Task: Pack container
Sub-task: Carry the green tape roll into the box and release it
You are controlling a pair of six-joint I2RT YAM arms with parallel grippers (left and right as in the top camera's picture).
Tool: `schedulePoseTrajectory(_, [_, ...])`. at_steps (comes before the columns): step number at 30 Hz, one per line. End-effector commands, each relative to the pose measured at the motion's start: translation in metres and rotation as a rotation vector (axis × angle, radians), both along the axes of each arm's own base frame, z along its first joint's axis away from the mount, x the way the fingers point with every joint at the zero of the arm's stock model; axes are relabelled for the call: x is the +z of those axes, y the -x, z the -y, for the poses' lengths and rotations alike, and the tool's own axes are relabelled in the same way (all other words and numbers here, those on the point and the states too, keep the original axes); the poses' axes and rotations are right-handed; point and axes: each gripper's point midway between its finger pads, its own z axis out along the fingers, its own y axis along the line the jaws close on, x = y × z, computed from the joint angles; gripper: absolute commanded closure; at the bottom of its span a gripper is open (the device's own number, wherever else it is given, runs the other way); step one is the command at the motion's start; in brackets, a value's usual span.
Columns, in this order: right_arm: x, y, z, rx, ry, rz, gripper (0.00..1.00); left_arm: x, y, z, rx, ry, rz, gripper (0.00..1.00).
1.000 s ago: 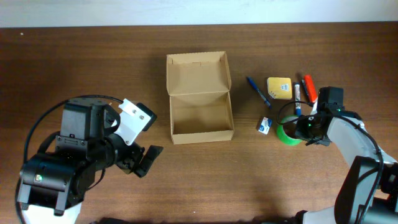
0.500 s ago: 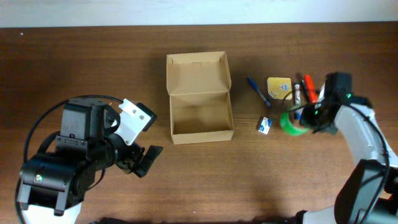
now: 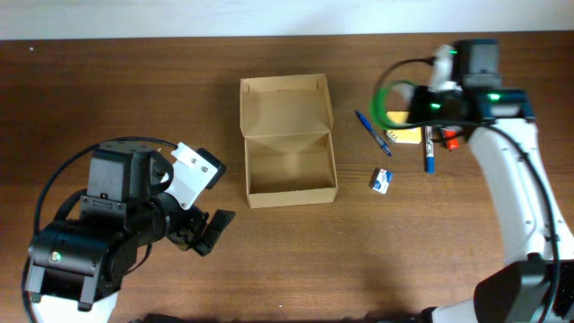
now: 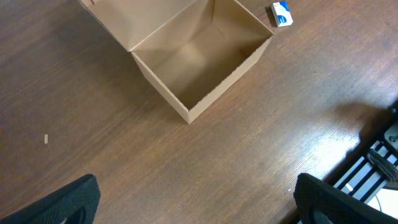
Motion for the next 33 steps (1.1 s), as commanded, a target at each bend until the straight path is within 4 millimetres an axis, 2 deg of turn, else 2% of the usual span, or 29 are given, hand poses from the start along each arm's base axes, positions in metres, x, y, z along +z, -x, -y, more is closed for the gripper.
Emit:
schedulePoseTrajectory(1, [0.016,-0.004,-0.046,0.110,-0.025,0.059,0.96,0.005,-0.001,-0.001,-0.011,-0.006,0.021,0.01])
schedulePoseTrajectory(6, [0.019,0.003,-0.107,0.248,-0.034,0.090,0.96,0.005,-0.001,-0.001,-0.011,-0.006,0.021,0.01])
schedulePoseTrajectory(9, [0.013,0.010,-0.140,0.325,-0.036,0.086,0.96,0.005,-0.001,-0.001,-0.011,-0.006,0.021,0.01])
schedulePoseTrajectory(15, [-0.024,0.031,-0.198,0.460,-0.021,0.001,0.96,0.005,-0.001,-0.001,-0.011,-0.006,0.021,0.00])
schedulePoseTrajectory(18, [-0.039,0.041,-0.218,0.507,-0.005,-0.031,0.96,0.005,-0.001,-0.001,-0.011,-0.006,0.021,0.00])
schedulePoseTrajectory(20, [-0.045,0.044,-0.223,0.513,0.034,-0.035,0.96,0.005,-0.001,-0.001,-0.011,-0.006,0.021,0.00])
schedulePoseTrajectory(24, [-0.056,0.042,-0.221,0.486,0.154,-0.021,0.96,0.005,-0.001,-0.001,-0.011,-0.006,0.021,0.00])
schedulePoseTrajectory(33, [-0.084,0.048,-0.227,0.505,0.192,-0.085,0.96,0.005,-0.001,-0.001,-0.011,-0.006,0.021,0.00])
